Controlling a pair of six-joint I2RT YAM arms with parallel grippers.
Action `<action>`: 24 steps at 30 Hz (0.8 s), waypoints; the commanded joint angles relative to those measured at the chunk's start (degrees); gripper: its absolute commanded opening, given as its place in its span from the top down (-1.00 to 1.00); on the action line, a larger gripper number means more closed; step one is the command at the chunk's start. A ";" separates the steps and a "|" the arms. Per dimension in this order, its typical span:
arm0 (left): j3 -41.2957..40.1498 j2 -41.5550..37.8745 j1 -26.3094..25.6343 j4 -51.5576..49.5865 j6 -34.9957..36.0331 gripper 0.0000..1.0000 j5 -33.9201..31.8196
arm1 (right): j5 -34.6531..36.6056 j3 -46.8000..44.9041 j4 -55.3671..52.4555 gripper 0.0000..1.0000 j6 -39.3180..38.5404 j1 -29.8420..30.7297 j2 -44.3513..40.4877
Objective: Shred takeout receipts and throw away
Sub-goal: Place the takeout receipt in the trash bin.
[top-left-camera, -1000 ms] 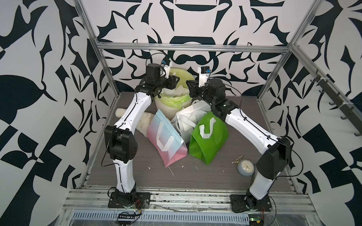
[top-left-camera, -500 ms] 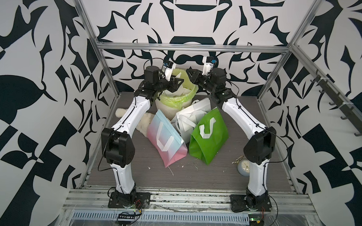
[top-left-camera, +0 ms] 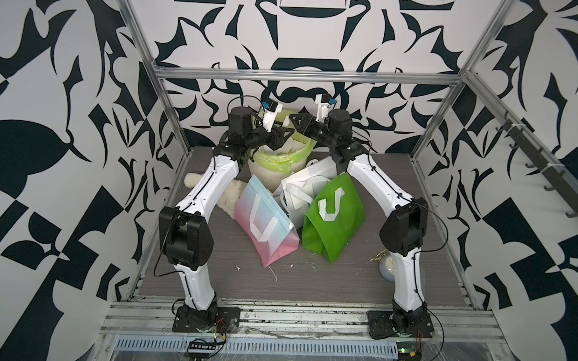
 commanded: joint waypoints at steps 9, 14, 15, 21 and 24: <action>0.34 -1.00 0.17 0.32 0.90 0.00 1.90 | -3.70 5.96 2.27 0.22 2.03 0.36 1.35; 1.28 -0.62 0.23 -0.60 0.91 0.00 1.72 | -4.67 6.87 0.92 0.19 -0.03 0.81 1.69; 1.31 -0.57 0.25 -0.60 0.90 0.00 1.60 | -4.67 6.94 0.38 0.19 -0.74 0.90 1.67; 1.47 -0.72 0.19 -0.86 1.06 -0.01 1.10 | -2.88 7.34 -3.67 0.22 -4.76 1.48 1.59; 1.40 -0.89 0.17 -1.04 1.25 -0.01 0.92 | -2.01 7.51 -4.76 0.37 -6.17 1.58 1.50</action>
